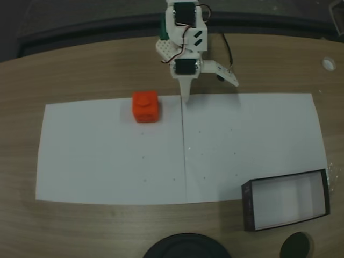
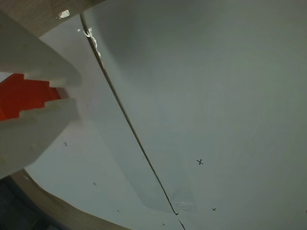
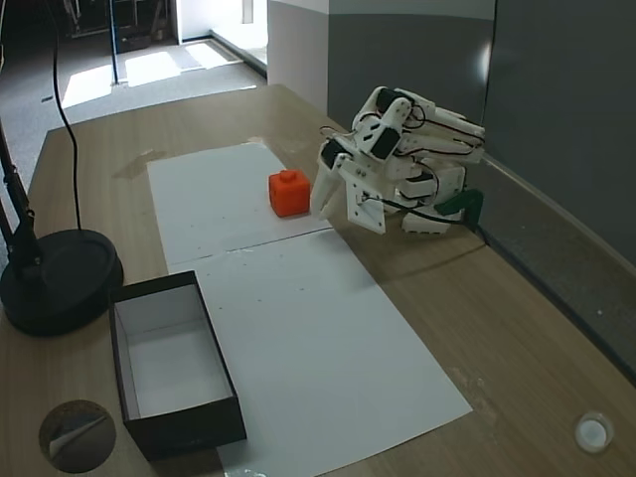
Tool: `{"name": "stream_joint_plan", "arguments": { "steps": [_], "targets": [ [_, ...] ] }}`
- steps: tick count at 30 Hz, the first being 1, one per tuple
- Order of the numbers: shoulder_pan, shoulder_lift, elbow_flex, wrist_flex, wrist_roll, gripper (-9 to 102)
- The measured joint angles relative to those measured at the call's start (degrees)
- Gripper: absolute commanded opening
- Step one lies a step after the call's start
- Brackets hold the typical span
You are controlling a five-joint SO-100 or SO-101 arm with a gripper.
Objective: Grab a orange square and put it in the box.
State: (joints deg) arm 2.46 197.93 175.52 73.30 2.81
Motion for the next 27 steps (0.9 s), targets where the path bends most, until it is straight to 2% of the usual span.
{"name": "stream_joint_plan", "arguments": {
  "steps": [13,15,20,23,27],
  "targets": [
    [-1.85,0.00,0.00,0.00,-1.23,2],
    [0.97,0.00,0.00,-1.93,-4.75,7],
    [15.03,0.00,-3.43,-13.45,-17.93,22],
    [22.32,-0.18,-9.67,-15.21,-13.54,31],
    [24.87,-0.18,-17.67,-9.14,-7.03,43]
  ]
}}
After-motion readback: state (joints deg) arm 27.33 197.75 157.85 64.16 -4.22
